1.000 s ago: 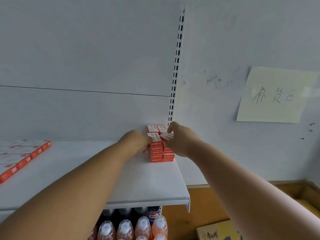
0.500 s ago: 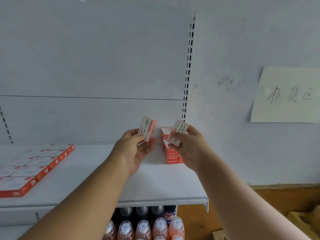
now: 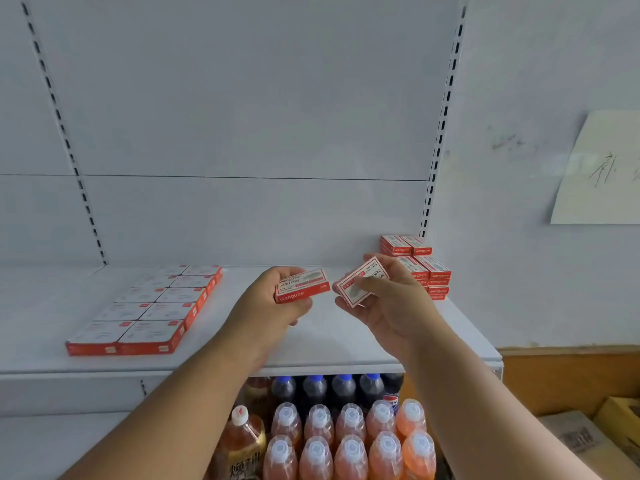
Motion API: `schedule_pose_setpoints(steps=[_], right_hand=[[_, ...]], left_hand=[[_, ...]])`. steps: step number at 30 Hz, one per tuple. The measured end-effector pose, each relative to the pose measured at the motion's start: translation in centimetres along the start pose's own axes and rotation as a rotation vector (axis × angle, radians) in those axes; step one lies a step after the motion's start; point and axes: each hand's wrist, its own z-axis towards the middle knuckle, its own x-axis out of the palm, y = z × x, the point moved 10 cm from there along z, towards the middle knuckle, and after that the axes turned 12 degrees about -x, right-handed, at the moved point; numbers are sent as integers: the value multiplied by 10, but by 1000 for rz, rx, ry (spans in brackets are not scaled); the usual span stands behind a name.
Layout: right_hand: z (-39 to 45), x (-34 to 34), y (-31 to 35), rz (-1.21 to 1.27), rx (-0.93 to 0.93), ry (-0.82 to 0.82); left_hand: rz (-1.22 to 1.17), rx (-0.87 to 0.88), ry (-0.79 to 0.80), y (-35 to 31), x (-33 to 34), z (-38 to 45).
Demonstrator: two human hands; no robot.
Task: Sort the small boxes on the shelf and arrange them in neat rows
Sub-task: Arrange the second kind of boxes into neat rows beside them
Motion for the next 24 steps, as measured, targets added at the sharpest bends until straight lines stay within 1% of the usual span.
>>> schedule_pose_setpoints(steps=[3,4,6,9,11,15,19,20,21,22,23,24], right_hand=[[-12,-1,-3,-219,-41,-74],[-16,1,-3,-222,-56,-87],[-23,8,-6,-130,-73,-79],[-34,13,-9,-49,-98,-65],[-38,15,-10,-44,-112,-52],[-40,15,-6,-200,-128,-58],[-35,4,-12,-381,-66,-99],[-34,0,-13,-442,-60,-127],[-31,-8,-9,-596,-82,-160],[-28,-12,-1,-864,-126,-174],[-25,-10,7,-1162,-162,-150],[-22,-3,10,-1388,-190,-97]], left_hand=[[153,29,70,6,-7,-6],[217,51,65,6,-10,-9],[314,108,19,3,-20,-14],[399,213,-39,-4,-30,-20],[449,263,-53,-7,-32,-22],[553,312,-42,-4,-28,-18],[687,319,-22,3,-20,-8],[728,315,-10,5,-16,-5],[764,311,5,7,-12,-2],[795,309,16,10,-8,0],[817,310,25,12,-6,2],[832,314,33,14,-3,3]])
